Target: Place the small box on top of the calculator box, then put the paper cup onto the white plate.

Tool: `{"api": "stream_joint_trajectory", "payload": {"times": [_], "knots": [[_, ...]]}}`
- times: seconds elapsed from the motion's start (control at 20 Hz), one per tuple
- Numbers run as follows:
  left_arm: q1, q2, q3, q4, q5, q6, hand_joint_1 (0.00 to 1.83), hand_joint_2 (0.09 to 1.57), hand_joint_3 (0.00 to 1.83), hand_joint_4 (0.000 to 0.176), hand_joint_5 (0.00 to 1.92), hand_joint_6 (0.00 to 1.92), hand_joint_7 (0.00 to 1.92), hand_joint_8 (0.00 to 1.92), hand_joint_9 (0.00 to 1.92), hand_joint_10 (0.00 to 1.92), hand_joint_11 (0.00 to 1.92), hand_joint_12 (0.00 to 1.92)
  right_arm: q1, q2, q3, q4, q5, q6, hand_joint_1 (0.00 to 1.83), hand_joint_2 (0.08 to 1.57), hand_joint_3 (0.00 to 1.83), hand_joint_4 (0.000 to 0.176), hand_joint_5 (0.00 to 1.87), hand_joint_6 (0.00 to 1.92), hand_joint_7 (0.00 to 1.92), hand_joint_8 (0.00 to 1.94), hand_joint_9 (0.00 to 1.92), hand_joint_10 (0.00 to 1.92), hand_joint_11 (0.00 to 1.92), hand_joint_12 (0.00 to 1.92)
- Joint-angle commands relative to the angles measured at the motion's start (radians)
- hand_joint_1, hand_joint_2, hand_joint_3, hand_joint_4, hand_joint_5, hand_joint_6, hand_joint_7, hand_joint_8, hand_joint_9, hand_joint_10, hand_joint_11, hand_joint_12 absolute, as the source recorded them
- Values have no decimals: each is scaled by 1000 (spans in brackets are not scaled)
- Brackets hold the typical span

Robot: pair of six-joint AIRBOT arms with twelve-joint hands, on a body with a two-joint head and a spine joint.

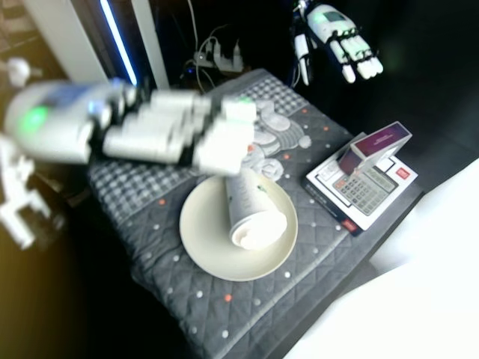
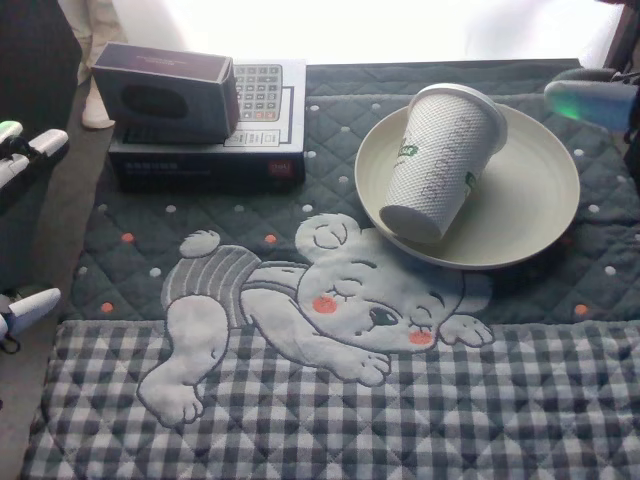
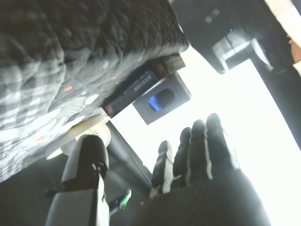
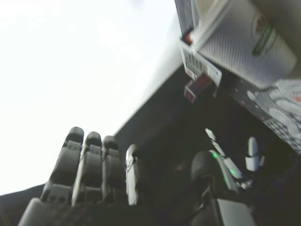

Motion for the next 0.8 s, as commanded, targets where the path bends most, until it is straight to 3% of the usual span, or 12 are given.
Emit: {"api": "stream_joint_trajectory", "payload": {"times": [0.0, 0.1, 0.2, 0.25, 0.3, 0.35, 0.4, 0.6, 0.7, 0.75], "knots": [[1, 14, -2, 6, -136, -5, 695, 1226, 10, 105, 0, 0, 0, 0, 0, 0, 0, 0, 1, 34, 4, 28, 134, 12, 198, 1198, 0, 151, 0, 0, 0, 0, 0, 0, 0, 0], [5, 19, -5, 5, -144, -7, 686, 1217, 5, 108, 0, 0, 0, 0, 0, 0, 0, 0, -6, 63, -15, 24, 153, 20, 137, 1178, 0, 137, 0, 0, 0, 0, 0, 0, 0, 0], [8, 20, -6, 3, -153, -11, 654, 1221, 5, 101, 0, 0, 0, 0, 0, 0, 0, 0, -45, 88, -34, 29, 198, 27, 234, 1197, 0, 155, 0, 0, 0, 0, 0, 0, 0, 0], [9, 19, -5, 0, -152, -11, 651, 1228, 8, 91, 0, 0, 0, 0, 0, 0, 0, 0, -120, 102, -42, 79, 282, 28, 245, 1201, 0, 143, 0, 0, 0, 0, 0, 0, 0, 0], [9, 18, -3, 0, -151, -11, 660, 1220, 3, 102, 0, 0, 0, 0, 0, 0, 0, 0, -232, 107, -46, 146, 411, 29, 294, 1191, 0, 141, 0, 0, 0, 0, 0, 0, 0, 0], [10, 18, -3, -2, -150, -11, 657, 1214, 0, 103, 0, 0, 0, 0, 0, 0, 0, 0, -300, 107, -46, 175, 472, 29, 342, 1184, 0, 141, 0, 0, 0, 0, 0, 0, 0, 0], [14, 19, -3, -4, -150, -11, 657, 1209, 0, 110, 0, 0, 0, 0, 0, 0, 0, 0, -362, 107, -49, 203, 525, 29, 333, 1181, 0, 130, 0, 0, 0, 0, 0, 0, 0, 0], [42, 27, -8, -17, -174, -19, 671, 1212, 0, 134, 0, 0, 0, 0, 0, 0, 0, 0, -404, 111, -66, 208, 593, 29, 251, 1188, 0, 139, 0, 0, 0, 0, 0, 0, 0, 0], [56, 35, -16, -17, -199, -25, 695, 1216, 1, 125, 0, 0, 0, 0, 0, 0, 0, 0, -431, 117, -77, 234, 627, 29, 38, 1234, 15, 166, 0, 0, 0, 0, 0, 0, 0, 0], [65, 39, -22, -17, -215, -26, 698, 1216, 1, 125, 0, 0, 0, 0, 0, 0, 0, 0, -460, 123, -84, 254, 659, 29, 43, 1247, 19, 174, 0, 0, 0, 0, 0, 0, 0, 0]]}}
